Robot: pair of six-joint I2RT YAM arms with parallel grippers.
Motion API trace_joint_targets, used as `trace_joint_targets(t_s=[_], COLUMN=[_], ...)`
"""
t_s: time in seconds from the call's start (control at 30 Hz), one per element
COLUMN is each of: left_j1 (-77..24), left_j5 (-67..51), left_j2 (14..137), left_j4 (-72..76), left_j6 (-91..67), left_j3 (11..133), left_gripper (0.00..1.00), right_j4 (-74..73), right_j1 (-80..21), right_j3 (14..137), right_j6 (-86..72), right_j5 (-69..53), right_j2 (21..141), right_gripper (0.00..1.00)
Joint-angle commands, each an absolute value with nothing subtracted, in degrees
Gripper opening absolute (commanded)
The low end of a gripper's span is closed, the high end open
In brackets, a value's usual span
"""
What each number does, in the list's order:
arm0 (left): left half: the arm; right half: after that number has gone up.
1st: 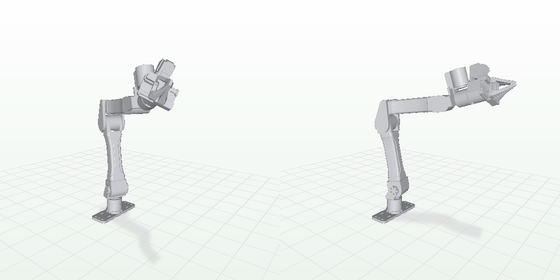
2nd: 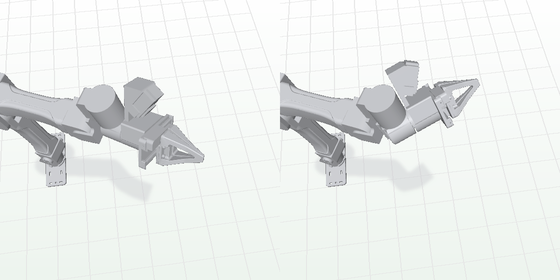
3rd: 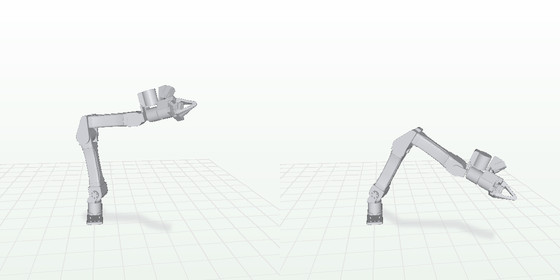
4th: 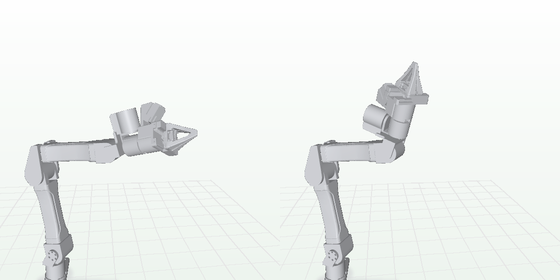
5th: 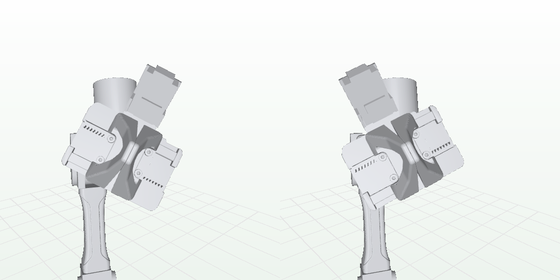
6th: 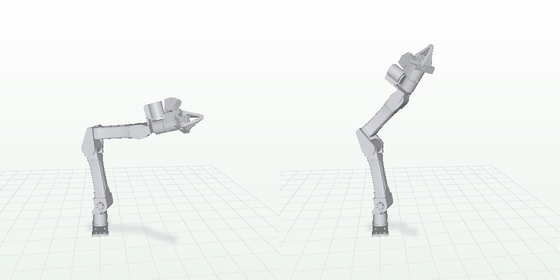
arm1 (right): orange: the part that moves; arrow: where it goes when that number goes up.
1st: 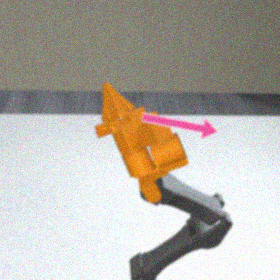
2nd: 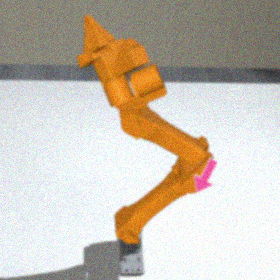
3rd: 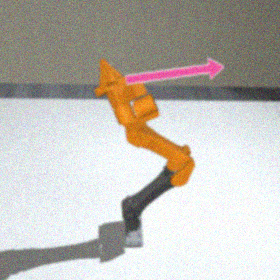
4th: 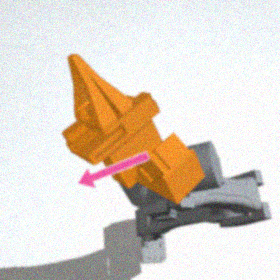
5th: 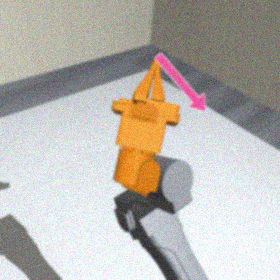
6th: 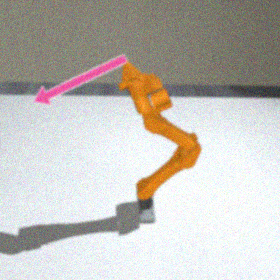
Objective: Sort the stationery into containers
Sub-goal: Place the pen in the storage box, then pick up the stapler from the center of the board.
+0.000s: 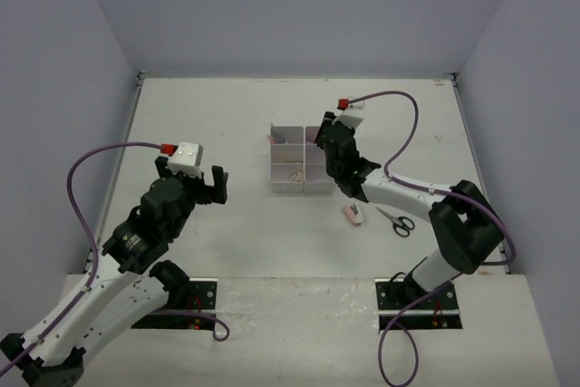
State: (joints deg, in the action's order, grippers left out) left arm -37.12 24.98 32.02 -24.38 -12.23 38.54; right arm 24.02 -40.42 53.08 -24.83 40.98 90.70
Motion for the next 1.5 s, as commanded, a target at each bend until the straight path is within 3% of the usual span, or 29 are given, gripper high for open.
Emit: trace_joint_targets(t_s=[0.0,0.1,0.17,0.2,0.4,0.47,0.6,0.73,0.9,1.13,1.47], left_j1=[-36.47,-36.52,-36.6,-36.56,-36.55,-36.56,-36.47,-36.47,-36.47,-36.47,-36.47], left_j5=[24.43,24.35,24.39,24.48,24.7,24.88,25.29,24.94,24.52,24.26,23.58], left_j2=[31.55,31.55,31.59,31.55,31.62,31.64,31.47,31.58,32.52,32.34,32.61], left_j4=[-21.83,-21.8,-21.85,-21.88,-22.06,-22.15,-22.41,-22.35,-22.48,-22.32,-22.24], left_j6=[-10.9,-10.9,-10.9,-10.9,-10.9,-10.9,-10.99,-10.99,-11.07,-11.07,-11.07], left_j3=[38.06,38.14,38.14,38.14,38.13,38.23,38.23,38.23,38.41,38.23,38.2], left_gripper=[1.0,1.0,1.0,1.0,1.0,1.0,1.0,1.0,1.0,1.0,1.0], right_j4=[24.5,24.46,23.85,23.1,-5.94,-16.22,-19.97,-28.74,-38.22,-38.5,-36.39], right_j1=[-40.34,-40.34,-40.34,-40.34,-40.11,-38.76,-38.06,-38.06,-38.06,-38.06,-38.06], right_j3=[52.13,50.79,50.19,50.04,57.69,58.9,52.47,49.18,50.31,50.19,49.57], right_j6=[-26.22,-24.44,-24.56,-24.33,-29.91,-29.4,-26.31,-25.29,-27.05,-31.27,-29.82], right_j5=[41.14,38.63,38.4,38.32,40.3,34.88,19.24,13.4,12.44,10.12,12.07], right_j2=[87.29,83.81,82.1,80.72,73.02,69.09,58.46,49.84,55.28,66.93,76.47], right_gripper=[0.54,0.72,0.96,0.98,0.99,0.99,0.98,0.86,0.79,0.76,0.86])
